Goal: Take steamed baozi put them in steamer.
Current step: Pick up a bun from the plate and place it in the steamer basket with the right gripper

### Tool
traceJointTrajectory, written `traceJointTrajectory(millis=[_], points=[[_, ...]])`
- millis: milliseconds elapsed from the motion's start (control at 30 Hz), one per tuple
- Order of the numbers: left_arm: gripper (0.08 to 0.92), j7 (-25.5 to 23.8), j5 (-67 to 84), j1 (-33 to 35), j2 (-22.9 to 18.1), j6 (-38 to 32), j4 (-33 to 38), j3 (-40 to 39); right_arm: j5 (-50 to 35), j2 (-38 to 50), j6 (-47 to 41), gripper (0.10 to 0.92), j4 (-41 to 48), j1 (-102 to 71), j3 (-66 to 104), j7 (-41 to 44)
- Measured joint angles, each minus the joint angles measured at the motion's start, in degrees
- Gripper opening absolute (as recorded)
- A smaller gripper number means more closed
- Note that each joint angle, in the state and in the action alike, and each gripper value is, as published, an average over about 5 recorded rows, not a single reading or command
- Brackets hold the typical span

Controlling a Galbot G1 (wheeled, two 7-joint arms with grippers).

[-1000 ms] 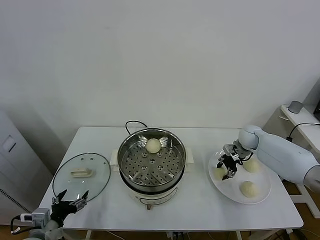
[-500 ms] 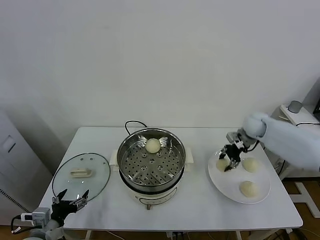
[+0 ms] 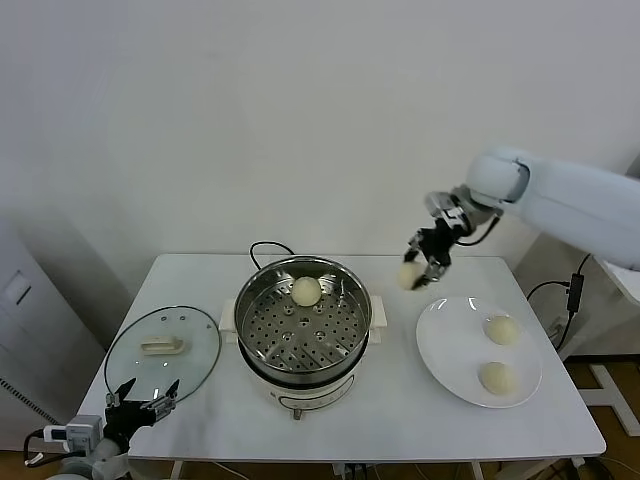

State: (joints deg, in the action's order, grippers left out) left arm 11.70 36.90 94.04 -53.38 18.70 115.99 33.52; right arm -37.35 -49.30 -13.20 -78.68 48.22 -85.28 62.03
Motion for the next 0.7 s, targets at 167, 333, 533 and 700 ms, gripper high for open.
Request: traceJointTrajectory(millis=[167, 333, 533, 700], points=[[0.823, 0.0, 0.0, -0.1, 0.0, 0.0, 0.0, -0.1, -6.7, -4.3, -5.0, 0.518, -2.4, 1.9, -0.7, -4.6], [0.823, 0.0, 0.0, -0.1, -0.1, -0.1, 0.1, -0.1, -12.0, -9.3, -9.1, 0.518, -3.1, 1.8, -0.6, -9.3], [0.823, 0.1, 0.0, -0.1, -0.3, -0.2, 0.1, 0.0, -16.7, -15.1, -13.0, 0.518, -2.8, -0.2, -0.3, -14.9], [0.823, 0.1, 0.0, -0.3, -0.5, -0.3, 0.0, 0.2, -19.0, -18.8, -15.4, 0.518, -2.2, -2.7, -0.3, -18.8]])
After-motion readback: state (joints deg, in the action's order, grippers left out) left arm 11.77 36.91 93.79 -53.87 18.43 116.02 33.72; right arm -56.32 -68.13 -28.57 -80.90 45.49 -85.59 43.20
